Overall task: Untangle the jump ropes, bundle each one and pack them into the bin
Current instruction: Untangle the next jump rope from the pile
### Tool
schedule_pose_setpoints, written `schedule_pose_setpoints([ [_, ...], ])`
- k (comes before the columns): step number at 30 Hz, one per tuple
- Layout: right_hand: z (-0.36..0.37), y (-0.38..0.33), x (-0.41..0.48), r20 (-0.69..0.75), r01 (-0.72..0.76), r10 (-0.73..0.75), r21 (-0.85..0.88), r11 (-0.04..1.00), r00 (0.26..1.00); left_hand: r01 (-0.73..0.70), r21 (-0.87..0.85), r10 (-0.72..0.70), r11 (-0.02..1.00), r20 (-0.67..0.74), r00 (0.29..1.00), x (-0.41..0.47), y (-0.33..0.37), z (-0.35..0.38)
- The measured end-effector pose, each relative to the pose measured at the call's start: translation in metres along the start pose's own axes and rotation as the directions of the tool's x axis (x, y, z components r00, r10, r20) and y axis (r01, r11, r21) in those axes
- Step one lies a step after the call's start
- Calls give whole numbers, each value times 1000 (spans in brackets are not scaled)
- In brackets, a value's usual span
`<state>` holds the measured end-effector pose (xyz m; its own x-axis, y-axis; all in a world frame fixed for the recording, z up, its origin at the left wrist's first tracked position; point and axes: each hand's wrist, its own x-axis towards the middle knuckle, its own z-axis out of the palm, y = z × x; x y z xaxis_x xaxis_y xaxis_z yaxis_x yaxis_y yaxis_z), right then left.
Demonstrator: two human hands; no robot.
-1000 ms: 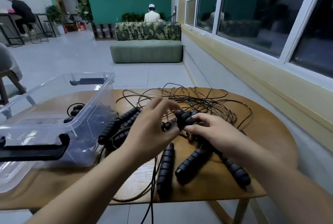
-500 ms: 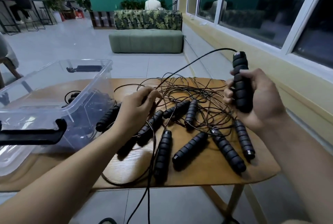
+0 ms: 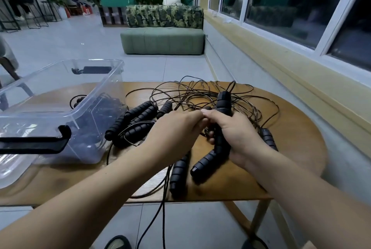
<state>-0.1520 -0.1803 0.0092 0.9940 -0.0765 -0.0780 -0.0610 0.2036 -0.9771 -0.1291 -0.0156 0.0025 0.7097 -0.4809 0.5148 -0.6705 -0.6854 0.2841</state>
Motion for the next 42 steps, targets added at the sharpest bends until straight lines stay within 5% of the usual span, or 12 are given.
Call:
schedule_pose_setpoints([
  [13,-61,-44,19,-250,224,-186,136,965,950,130,-96,-131,987,3,991,3,-44,-16],
  [17,-49,-39,14,-147,165,-143,145,976,979,114,-111,-118,987,-36,992,4,-42,-15],
  [23,-21,-21,0,97,-19,32,-134,991,995,-24,-71,17,997,-93,996,5,-19,-4],
  [31,-20,-18,4,-11,68,-69,-116,991,998,-151,-4,150,989,-119,982,2,-2,0],
  [37,-38,-40,6,-126,209,-201,53,976,971,86,-222,-87,971,9,996,2,-24,2],
  [42,-58,-50,12,-210,257,-233,92,962,950,185,-224,-181,957,38,983,4,-41,-2],
])
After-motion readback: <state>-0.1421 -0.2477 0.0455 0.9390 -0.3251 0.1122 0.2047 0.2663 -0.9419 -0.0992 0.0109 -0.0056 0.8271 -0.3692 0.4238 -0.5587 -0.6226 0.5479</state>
